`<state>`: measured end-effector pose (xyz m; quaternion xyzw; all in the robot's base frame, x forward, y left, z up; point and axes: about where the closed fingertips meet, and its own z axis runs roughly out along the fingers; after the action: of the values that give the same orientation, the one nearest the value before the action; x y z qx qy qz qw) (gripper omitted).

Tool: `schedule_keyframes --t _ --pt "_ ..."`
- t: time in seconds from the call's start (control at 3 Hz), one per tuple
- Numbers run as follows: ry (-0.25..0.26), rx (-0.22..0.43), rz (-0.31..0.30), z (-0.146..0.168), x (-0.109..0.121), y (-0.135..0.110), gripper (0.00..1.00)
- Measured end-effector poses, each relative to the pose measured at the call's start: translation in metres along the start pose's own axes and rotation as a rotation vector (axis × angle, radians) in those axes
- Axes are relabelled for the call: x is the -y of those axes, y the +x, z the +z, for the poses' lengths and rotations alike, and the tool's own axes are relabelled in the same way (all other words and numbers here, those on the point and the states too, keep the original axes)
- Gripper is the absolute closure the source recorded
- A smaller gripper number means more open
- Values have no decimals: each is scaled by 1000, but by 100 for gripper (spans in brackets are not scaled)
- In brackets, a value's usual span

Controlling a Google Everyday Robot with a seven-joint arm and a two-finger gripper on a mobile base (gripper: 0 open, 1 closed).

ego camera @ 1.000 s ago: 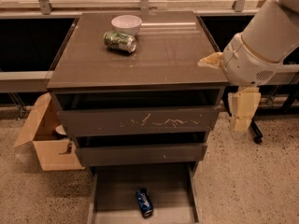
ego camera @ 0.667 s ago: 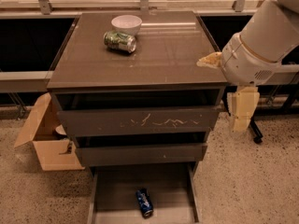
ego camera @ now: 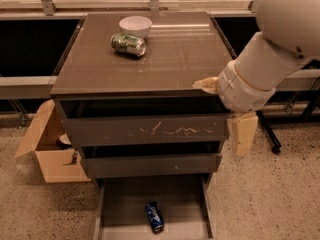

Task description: Pick pepsi can from bottom drawer and place on counter

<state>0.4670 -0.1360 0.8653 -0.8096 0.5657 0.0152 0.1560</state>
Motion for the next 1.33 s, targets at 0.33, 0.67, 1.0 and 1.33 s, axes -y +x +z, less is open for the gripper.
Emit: schedule_keyframes --t 0.33,0.67,1.0,1.33 --pt "3 87 -146 50 -3 -12 0" --pt "19 248 -254 97 -7 -25 0" --pt "22 264 -329 103 -8 -26 0" --pt "22 264 -329 103 -8 -26 0"
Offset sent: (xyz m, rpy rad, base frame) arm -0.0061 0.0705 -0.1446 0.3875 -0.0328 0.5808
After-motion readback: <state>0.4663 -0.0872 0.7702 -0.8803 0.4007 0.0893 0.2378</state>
